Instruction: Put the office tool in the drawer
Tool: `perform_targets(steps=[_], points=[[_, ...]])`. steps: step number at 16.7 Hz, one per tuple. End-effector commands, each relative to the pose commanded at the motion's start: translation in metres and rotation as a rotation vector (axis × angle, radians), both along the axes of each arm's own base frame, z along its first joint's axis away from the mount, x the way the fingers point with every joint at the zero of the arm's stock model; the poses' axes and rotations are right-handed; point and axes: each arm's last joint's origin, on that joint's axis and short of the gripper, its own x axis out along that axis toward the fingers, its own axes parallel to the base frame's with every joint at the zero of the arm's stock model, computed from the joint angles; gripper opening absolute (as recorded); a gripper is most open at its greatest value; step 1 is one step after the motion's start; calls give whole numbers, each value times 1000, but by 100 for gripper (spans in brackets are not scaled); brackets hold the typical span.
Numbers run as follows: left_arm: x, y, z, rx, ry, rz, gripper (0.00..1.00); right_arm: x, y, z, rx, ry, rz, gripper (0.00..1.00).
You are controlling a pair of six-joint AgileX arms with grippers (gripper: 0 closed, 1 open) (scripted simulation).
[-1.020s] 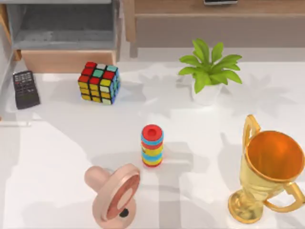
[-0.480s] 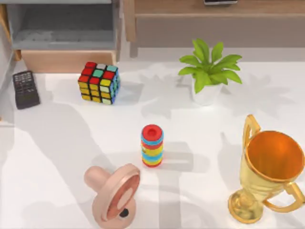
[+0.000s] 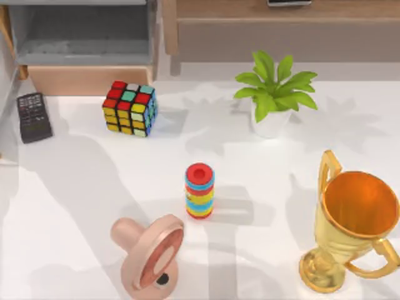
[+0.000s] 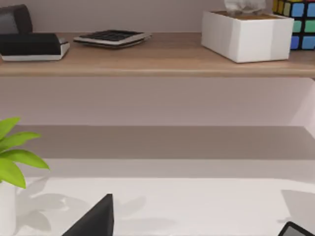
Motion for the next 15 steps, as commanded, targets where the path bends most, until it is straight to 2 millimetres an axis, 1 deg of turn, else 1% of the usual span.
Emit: perform_targets(steps=[9, 10, 15], points=[[0, 0, 0, 0, 0, 0, 98, 0, 0, 0, 0, 0, 0, 100], [0, 0, 0, 0, 0, 0, 100, 0, 0, 0, 0, 0, 0, 100], [0, 0, 0, 0, 0, 0, 100, 0, 0, 0, 0, 0, 0, 100]])
